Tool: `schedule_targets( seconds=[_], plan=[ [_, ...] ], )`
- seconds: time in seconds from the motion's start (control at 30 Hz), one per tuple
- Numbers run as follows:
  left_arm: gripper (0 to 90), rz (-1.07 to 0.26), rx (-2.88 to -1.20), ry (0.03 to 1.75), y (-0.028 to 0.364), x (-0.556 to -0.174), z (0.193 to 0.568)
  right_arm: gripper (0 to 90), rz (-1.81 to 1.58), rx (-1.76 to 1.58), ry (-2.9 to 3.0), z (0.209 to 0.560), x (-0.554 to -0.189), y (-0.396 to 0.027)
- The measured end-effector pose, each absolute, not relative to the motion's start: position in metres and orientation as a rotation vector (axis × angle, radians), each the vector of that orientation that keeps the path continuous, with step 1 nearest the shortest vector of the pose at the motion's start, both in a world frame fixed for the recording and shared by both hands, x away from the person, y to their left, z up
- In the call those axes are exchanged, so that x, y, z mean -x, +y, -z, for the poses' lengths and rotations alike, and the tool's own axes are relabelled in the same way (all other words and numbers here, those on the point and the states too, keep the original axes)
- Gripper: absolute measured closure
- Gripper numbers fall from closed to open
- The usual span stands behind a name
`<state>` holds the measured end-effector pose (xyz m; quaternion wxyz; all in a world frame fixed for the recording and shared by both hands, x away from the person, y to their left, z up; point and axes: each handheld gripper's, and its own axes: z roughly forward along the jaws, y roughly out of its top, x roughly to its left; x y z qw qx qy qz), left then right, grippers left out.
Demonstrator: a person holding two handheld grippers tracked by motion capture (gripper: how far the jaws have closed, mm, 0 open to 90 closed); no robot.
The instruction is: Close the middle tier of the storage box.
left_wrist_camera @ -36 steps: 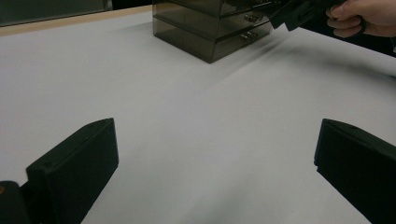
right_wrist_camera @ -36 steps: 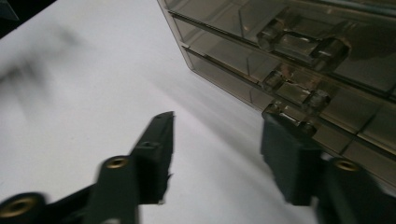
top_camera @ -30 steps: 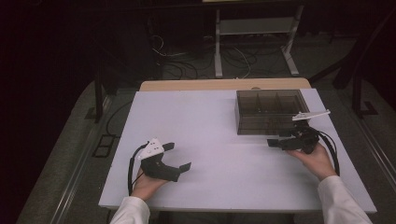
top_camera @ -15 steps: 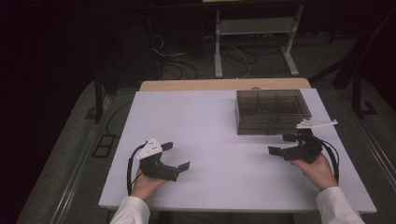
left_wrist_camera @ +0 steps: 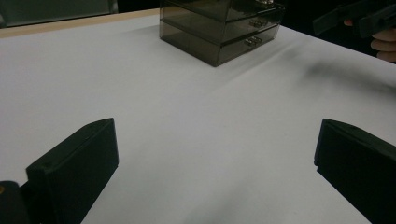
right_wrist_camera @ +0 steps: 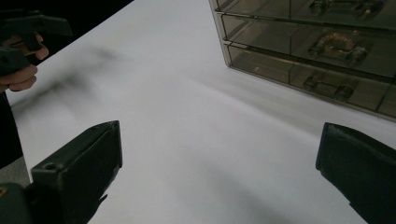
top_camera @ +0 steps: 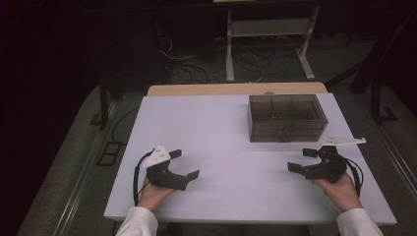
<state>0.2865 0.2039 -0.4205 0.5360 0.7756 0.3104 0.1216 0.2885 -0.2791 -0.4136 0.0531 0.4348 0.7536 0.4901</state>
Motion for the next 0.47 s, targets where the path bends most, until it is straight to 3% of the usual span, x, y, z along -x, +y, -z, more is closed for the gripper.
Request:
schedule_targets(
  seconds=[0.47],
  plan=[
    [0.0,-0.289,-1.839,0.743,0.205,-0.287,0.42,0.1,-1.539,-1.276,2.244,0.42,-0.274,-0.279]
  ],
)
